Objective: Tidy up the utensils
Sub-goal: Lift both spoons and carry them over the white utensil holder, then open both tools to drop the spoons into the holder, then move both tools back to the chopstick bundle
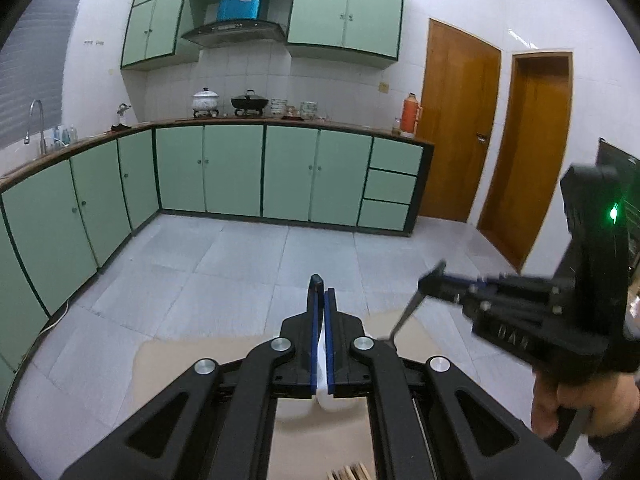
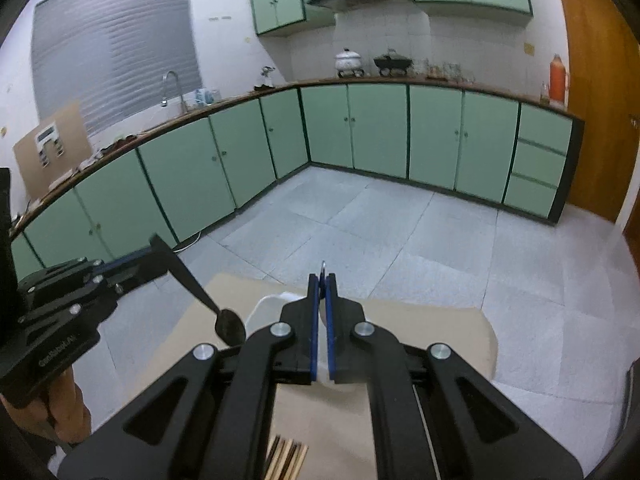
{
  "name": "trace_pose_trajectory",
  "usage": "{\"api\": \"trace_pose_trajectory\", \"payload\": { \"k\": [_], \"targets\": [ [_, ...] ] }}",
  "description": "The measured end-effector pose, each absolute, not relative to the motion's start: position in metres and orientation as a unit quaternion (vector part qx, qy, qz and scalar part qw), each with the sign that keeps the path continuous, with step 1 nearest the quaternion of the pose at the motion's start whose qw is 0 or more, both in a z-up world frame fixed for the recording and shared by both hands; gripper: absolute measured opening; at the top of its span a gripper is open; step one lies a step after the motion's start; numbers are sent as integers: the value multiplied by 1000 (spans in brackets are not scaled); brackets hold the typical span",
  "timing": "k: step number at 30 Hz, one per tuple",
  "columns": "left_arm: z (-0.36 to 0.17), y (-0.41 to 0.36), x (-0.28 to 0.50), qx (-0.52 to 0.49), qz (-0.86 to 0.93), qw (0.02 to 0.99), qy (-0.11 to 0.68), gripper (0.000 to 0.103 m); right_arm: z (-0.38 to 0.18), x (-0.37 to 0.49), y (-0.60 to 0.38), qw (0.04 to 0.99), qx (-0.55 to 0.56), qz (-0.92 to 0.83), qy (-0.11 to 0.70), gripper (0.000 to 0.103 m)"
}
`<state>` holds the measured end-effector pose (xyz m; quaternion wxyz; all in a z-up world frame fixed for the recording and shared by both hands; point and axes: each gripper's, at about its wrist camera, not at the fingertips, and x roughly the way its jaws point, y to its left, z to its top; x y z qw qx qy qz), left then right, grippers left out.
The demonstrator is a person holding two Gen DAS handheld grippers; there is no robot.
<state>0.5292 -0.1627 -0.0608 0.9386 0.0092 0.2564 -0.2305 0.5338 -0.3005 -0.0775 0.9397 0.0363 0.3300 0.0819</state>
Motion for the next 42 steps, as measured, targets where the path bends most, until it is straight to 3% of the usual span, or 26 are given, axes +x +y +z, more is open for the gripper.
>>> {"api": "trace_pose_trajectory", "payload": {
  "k": [8, 10, 11, 13, 15, 17, 21, 24, 28, 34, 42],
  "targets": [
    [-135, -171, 583, -9, -218, 925, 312, 3, -136, 564, -316, 922, 57, 66, 378, 7],
    [-145, -168, 580, -6, -215, 923, 319, 3, -137, 559, -317, 923, 58, 62, 376, 23],
    [-147, -167, 577, -2, -212, 923, 320, 6, -138, 553, -317, 924, 56, 60, 373, 26],
    [-143, -160, 567, 4, -208, 926, 314, 18, -132, 542, -316, 927, 55, 62, 366, 28],
    [-131, -147, 555, 4, -203, 931, 304, 38, -127, 525, -317, 930, 53, 61, 358, 28],
    [-123, -136, 538, 1, -206, 933, 296, 49, -122, 494, -317, 936, 44, 62, 344, 29],
    [-111, -101, 468, 3, -203, 940, 274, 78, -129, 423, -309, 943, 20, 69, 326, 34],
    [-122, -81, 407, 17, -192, 946, 260, 90, -158, 350, -298, 944, 4, 74, 322, 38],
    [-157, -62, 322, 16, -189, 950, 248, 94, -218, 268, -272, 935, -12, 82, 345, 40],
    [-231, -61, 249, -4, -189, 934, 302, 94, -294, 207, -221, 913, -58, 109, 389, 40],
    [-264, -80, 230, 21, -193, 927, 319, 94, -311, 216, -214, 915, -72, 89, 386, 42]
  ]
}}
